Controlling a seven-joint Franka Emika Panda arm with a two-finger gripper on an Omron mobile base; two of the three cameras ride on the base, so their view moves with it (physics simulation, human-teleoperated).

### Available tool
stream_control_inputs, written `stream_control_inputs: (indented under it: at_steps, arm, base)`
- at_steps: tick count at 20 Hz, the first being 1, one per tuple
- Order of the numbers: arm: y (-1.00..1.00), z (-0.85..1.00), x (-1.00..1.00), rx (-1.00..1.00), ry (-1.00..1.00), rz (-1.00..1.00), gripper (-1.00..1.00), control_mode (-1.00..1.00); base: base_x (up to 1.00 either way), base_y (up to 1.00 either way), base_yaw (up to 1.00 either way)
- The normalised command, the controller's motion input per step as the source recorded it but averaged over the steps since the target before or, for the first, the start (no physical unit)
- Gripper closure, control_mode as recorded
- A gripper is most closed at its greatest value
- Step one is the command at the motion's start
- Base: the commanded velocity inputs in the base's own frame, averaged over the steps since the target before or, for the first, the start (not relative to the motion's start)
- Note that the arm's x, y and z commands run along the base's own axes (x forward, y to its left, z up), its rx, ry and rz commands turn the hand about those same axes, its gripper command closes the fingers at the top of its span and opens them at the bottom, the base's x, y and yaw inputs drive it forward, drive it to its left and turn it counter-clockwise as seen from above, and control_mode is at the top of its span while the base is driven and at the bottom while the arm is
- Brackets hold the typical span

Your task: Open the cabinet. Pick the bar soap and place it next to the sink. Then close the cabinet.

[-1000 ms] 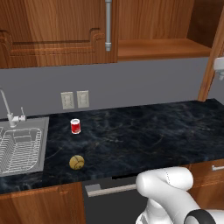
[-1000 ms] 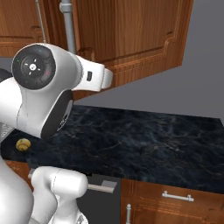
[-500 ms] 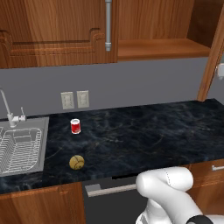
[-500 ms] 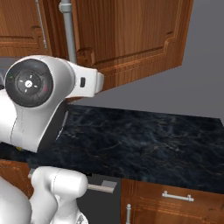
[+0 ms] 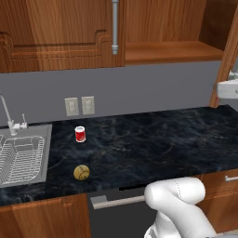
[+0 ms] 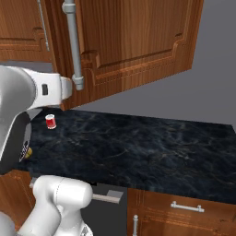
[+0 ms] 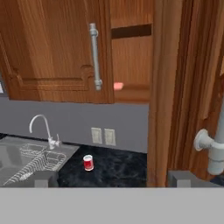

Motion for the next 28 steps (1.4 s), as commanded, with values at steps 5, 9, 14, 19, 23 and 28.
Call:
stream_control_inputs:
  at_steps: [5,9,14,19,23,28]
  arm:
    - [0.86,0.00,0.00,-0.23,0.11,0.02,-1.00,-1.00]
    - [0.77,0.00,0.01,-0.31,0.10,0.00,-1.00,-1.00]
    - [0.27,0.00,0.23,-0.33,0.03,0.00,-1.00,-1.00]
    - [-0.01,0.00,0.47,-0.31,0.00,0.00,-1.00,-1.00]
    - [-0.03,-0.02,0.25,-0.28,0.00,-0.02,-1.00,-1.00]
    - [0.00,-0.29,0.04,-0.30,0.00,-0.06,-1.00,-1.00]
  base:
    - [0.00,0.00,0.00]
    - [0.00,0.00,0.00]
    - [0.00,0.00,0.00]
    - [0.00,0.00,0.00]
    - [0.00,0.00,0.00]
    - [0.00,0.00,0.00]
